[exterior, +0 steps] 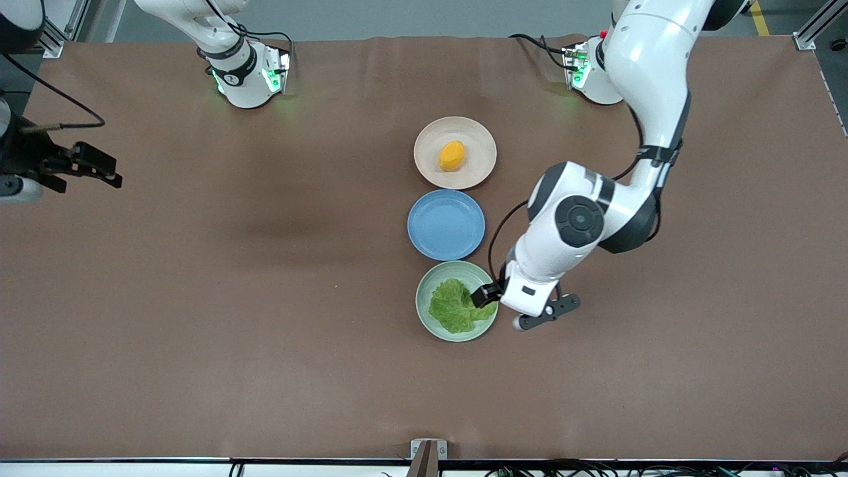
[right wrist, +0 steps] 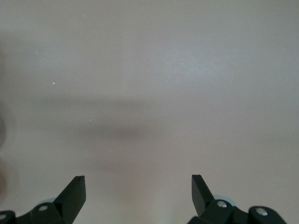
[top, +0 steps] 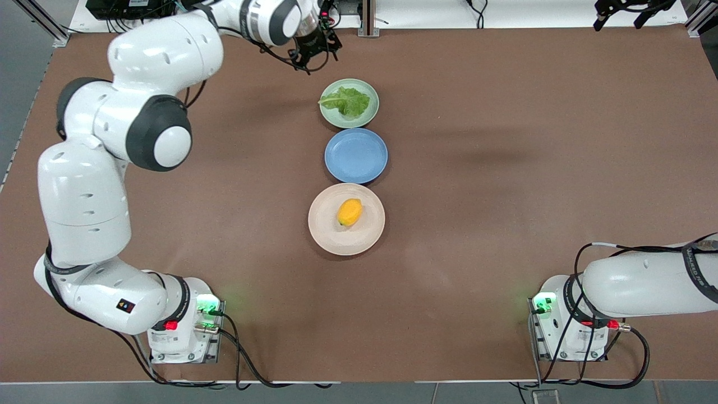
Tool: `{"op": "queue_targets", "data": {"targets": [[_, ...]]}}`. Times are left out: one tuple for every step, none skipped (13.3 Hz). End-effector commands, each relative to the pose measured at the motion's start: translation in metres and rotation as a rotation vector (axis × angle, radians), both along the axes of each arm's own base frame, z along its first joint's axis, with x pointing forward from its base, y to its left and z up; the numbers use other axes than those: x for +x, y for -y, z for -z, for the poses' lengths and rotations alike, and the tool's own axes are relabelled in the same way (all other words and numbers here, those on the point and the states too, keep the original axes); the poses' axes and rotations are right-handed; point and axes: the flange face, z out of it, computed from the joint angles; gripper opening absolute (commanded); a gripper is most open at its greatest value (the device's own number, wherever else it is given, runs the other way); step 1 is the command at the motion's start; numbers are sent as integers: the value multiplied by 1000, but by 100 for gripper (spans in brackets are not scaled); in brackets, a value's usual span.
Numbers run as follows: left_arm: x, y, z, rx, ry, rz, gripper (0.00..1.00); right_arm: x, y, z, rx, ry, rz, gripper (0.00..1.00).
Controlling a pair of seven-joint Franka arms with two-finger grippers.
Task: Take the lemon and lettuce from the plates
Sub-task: 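Reach the left gripper down over the lettuce on the green plate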
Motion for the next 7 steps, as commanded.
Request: {"op": "queue_targets", "data": {"targets": [[-1,31,35,-43,22,-72,100,47,-4,63,-9,-75,-16,100],[-4,40,50,-55,33,-95,100,47,-11,63,-9,-77,-15,100],[-9,50,65,-64,46,-90,100,46,-22,65,-6,-85,-18,100],[-14,56,76,-61,44,-80,100,45,-33,66,-3,-91,31,100],[-17,60,85,-55,36,-71,100,43,-46,67,-10,-98,98,100],[-19,59,89,-48,32,-66,99,39,-73,63,-11,-97,142,100],[-22,62,89,-45,33,-52,98,34,-98,65,-23,-110,181,100]]}}
